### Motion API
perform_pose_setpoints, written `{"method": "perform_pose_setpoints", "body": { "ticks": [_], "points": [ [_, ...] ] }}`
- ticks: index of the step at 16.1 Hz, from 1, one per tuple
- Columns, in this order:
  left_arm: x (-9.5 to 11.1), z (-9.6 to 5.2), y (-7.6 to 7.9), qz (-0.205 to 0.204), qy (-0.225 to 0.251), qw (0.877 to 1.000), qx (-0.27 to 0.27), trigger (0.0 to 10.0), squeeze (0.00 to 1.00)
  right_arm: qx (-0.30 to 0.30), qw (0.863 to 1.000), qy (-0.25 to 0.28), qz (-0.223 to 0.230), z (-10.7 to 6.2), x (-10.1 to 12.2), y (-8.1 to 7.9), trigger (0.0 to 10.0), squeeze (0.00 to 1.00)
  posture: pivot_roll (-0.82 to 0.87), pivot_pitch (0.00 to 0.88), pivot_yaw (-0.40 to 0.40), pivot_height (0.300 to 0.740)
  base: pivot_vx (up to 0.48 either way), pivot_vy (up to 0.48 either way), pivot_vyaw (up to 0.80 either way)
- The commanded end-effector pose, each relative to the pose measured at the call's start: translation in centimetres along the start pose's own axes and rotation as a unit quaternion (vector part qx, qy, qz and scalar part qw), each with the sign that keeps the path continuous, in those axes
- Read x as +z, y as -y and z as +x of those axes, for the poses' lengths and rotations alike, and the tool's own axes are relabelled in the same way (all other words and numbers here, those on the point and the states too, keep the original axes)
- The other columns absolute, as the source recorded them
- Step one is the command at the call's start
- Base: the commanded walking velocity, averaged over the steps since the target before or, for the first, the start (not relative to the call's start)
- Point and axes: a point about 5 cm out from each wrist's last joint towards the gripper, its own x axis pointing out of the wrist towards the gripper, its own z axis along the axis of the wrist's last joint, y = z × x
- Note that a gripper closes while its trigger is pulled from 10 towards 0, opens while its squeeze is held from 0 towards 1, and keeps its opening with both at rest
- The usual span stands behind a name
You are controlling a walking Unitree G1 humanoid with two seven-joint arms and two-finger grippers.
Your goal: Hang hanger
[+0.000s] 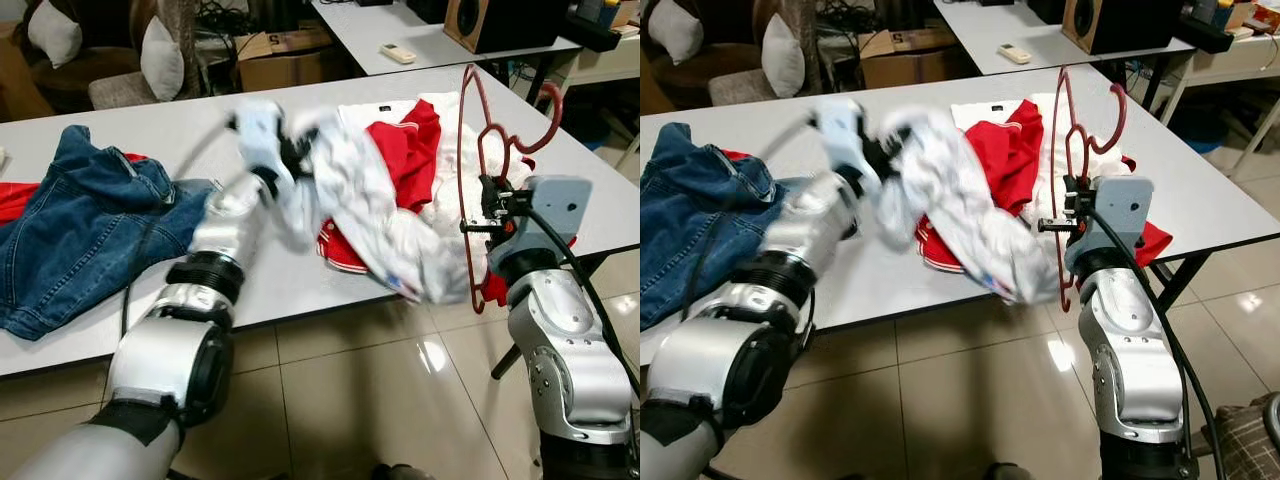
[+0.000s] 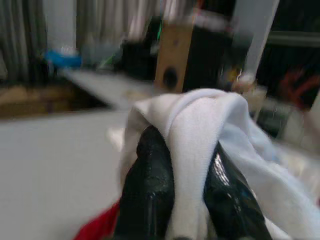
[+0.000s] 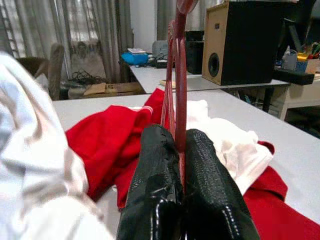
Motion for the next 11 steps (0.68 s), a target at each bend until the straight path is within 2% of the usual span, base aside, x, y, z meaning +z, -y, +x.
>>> {"method": "perform_pose_setpoints", "body": {
  "ticks": [1,3,5,6,7,8,9,11],
  "points": [
    [1.9,-0.4,-0.4,-0.005,0.057,0.998,0.001,10.0,0.00,0.006,0.999,0.037,0.008,0.1,1.6,-0.1,10.0,0.00,-0.12,0.000,0.080,0.740,0.000,0.000,0.00],
    [3.3,-1.2,0.2,-0.002,0.103,0.995,-0.011,10.0,0.00,0.017,0.998,0.055,0.014,0.3,2.4,-0.4,10.0,0.00,-0.11,0.000,0.063,0.740,0.304,0.000,0.00],
    [4.2,-2.0,1.6,-0.026,0.132,0.990,-0.041,10.0,0.00,0.026,0.997,0.066,0.010,0.4,2.9,-0.7,10.0,0.00,-0.10,0.000,0.049,0.740,0.384,0.000,0.00],
    [3.8,-1.8,1.9,-0.024,0.121,0.991,-0.042,10.0,0.00,0.021,0.998,0.058,-0.017,0.6,2.7,-0.6,10.0,0.00,-0.10,0.000,0.045,0.740,0.420,0.000,0.00],
    [3.6,-1.9,1.9,-0.021,0.115,0.992,-0.043,10.0,0.00,0.021,0.998,0.057,-0.022,0.7,2.6,-0.6,10.0,0.00,-0.10,0.000,0.048,0.740,0.420,0.000,0.00],
    [3.4,-1.9,2.1,-0.023,0.110,0.993,-0.043,10.0,0.00,0.019,0.998,0.057,-0.023,0.7,2.6,-0.6,10.0,0.00,-0.10,0.000,0.053,0.740,0.420,0.000,0.80],
    [3.4,-1.9,2.2,-0.024,0.108,0.993,-0.043,10.0,0.00,0.012,0.998,0.059,-0.020,0.6,2.6,-0.4,10.0,0.00,-0.10,0.000,0.057,0.740,0.424,0.000,0.80],
    [3.6,-1.7,2.2,-0.025,0.100,0.994,-0.042,10.0,0.00,-0.006,0.998,0.062,0.011,0.4,2.6,0.1,10.0,0.00,-0.11,0.000,0.072,0.740,0.424,0.000,0.00]
  ]
}}
